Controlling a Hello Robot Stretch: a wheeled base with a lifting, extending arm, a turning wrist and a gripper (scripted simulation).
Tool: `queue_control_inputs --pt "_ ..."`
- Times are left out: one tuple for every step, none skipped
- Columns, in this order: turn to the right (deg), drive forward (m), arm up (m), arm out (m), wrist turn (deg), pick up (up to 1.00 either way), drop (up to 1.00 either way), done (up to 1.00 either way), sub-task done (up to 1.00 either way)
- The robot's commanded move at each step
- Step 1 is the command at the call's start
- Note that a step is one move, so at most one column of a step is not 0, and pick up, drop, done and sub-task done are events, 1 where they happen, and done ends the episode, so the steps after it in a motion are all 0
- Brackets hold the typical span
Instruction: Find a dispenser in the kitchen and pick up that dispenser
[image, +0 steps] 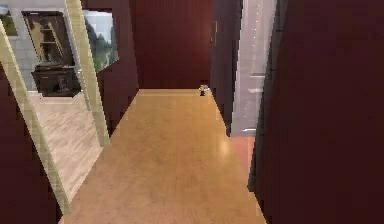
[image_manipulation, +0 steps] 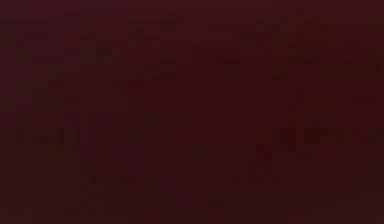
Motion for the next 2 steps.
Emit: queue_control_inputs --pt "0.0 1.0 0.0 0.0 0.0 0.0 0.0 0.0 0.0" --pt "-3.0 0.0 0.0 0.0 0.0 0.0 0.0 0.0 0.0"
